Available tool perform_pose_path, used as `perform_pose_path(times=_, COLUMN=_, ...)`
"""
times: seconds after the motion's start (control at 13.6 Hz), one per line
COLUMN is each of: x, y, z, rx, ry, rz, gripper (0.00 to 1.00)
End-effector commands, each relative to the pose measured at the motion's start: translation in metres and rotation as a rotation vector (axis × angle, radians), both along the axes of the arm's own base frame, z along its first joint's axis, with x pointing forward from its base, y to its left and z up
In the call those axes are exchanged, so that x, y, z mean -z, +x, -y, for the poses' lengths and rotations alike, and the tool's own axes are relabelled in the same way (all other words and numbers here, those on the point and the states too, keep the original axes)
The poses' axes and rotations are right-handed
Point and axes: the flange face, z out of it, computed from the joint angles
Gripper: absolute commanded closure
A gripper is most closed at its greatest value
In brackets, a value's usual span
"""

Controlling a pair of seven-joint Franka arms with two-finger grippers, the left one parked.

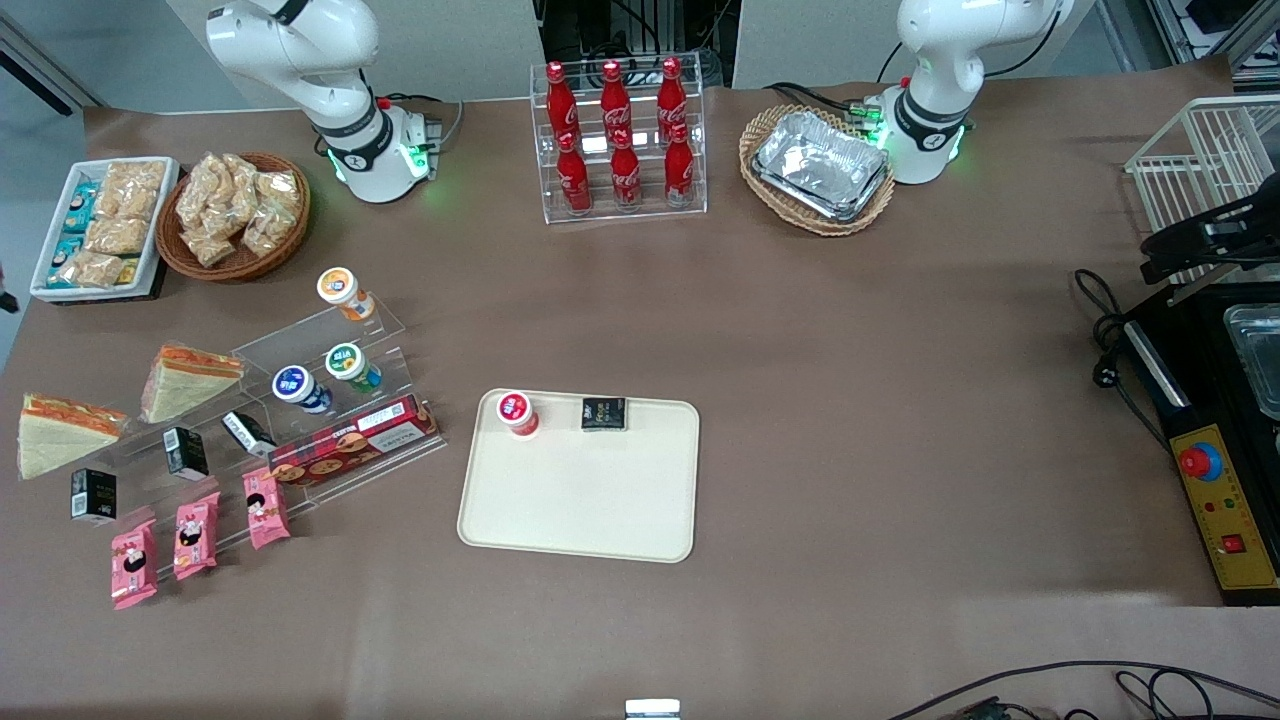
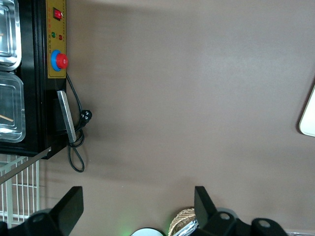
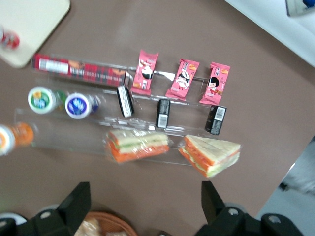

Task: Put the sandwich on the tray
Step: 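Reach the right gripper toward the wrapped wedge sandwich on the acrylic rack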

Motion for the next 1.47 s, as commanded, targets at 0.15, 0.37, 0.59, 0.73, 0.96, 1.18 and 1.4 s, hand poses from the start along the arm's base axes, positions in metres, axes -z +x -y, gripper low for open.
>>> perform_pose_path(times=0.15, x=0.007, y=-0.019, z=0.056, rx=-0.464, ry=-0.027, rz=0.005, gripper=0.0)
perform_pose_path(times=0.37, x=0.029, y=-0.014, z=0.081, rx=-0.72, ry=-0.032, rz=0.039, gripper=0.0)
perform_pose_path(times=0.59, x=0.051, y=-0.006, z=0.096, rx=-0.856, ry=-0.036, rz=0.038, gripper=0.0)
perform_pose_path(times=0.73, x=0.068, y=0.0, z=0.105, rx=-0.929, ry=-0.032, rz=0.041, gripper=0.0)
perform_pose_path(times=0.96, x=0.094, y=0.009, z=0.114, rx=-1.045, ry=-0.044, rz=0.015, gripper=0.0)
perform_pose_path(times=1.18, x=0.118, y=0.011, z=0.115, rx=-1.183, ry=-0.035, rz=0.051, gripper=0.0)
perform_pose_path(times=1.4, x=0.127, y=0.008, z=0.123, rx=-1.231, ry=-0.053, rz=0.066, gripper=0.0)
